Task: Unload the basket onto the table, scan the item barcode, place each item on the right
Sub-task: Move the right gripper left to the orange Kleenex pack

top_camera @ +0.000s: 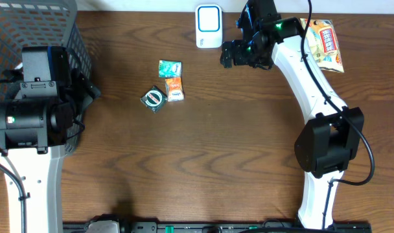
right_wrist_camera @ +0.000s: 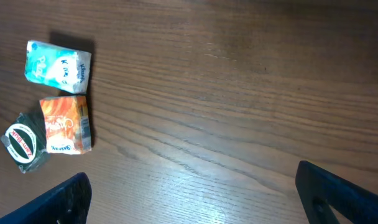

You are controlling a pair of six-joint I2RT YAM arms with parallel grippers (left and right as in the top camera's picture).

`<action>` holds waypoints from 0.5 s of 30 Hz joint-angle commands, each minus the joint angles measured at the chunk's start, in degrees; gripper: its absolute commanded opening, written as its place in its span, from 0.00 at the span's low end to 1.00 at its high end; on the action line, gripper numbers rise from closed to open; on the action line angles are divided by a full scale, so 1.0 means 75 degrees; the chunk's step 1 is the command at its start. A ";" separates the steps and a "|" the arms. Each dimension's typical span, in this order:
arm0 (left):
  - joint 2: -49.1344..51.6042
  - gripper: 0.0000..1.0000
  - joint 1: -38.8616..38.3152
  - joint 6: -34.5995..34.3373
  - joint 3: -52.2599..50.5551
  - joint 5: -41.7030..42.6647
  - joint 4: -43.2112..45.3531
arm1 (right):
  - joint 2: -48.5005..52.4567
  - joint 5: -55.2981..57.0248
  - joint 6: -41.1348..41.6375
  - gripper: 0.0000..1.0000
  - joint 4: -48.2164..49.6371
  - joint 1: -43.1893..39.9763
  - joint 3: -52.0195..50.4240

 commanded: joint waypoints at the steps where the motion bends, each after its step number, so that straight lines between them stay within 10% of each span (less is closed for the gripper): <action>1: 0.0000 0.98 0.0055 -0.0035 0.0041 -0.0076 -0.0023 | -0.0032 -0.0044 0.0087 0.99 0.0050 0.0050 -0.0012; 15: 0.0000 0.98 0.0055 -0.0035 0.0041 -0.0076 -0.0023 | 0.0082 -0.0044 0.1451 0.99 0.1769 0.0119 -0.0146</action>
